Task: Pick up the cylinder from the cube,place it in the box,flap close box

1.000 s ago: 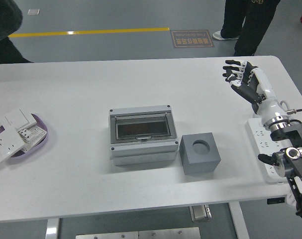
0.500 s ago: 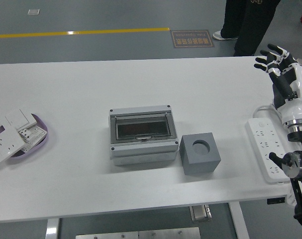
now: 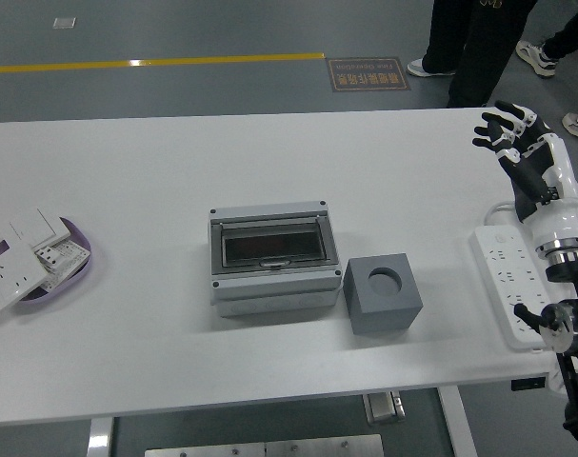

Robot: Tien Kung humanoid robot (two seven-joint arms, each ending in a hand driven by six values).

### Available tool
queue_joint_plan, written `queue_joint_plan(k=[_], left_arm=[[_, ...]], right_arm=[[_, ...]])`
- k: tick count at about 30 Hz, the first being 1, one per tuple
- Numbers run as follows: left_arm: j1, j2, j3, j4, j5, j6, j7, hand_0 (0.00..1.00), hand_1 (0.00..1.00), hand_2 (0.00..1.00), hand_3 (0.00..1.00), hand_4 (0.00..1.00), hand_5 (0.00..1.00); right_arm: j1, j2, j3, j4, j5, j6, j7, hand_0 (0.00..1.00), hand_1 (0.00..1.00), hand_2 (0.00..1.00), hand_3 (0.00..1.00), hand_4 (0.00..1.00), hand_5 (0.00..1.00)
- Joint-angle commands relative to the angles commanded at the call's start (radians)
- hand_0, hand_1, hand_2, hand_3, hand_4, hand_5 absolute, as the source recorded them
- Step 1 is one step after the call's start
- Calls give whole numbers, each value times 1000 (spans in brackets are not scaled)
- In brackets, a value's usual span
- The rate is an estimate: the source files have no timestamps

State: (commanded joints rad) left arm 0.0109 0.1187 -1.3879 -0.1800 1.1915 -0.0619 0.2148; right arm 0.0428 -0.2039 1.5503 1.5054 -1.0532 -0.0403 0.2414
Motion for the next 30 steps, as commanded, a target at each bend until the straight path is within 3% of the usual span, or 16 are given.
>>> queue_joint_plan(k=[1, 7, 30], left_arm=[[0, 1, 3, 0, -4, 0, -1, 634, 658, 579, 647, 708, 325], [-2, 7, 5, 0, -15, 2, -1, 633, 659, 579, 647, 708, 324], [-13, 16, 9, 0, -15, 2, 0, 634, 659, 578, 646, 708, 322]], right_arm=[[-2, -2, 4, 1, -3, -1, -1, 621, 638, 629, 656, 696, 140], [-14, -16, 25, 11, -8, -18, 2, 616, 636, 632, 648, 672, 111], [-54, -18, 97, 25, -3, -63, 17, 587, 611, 608, 627, 674, 116]])
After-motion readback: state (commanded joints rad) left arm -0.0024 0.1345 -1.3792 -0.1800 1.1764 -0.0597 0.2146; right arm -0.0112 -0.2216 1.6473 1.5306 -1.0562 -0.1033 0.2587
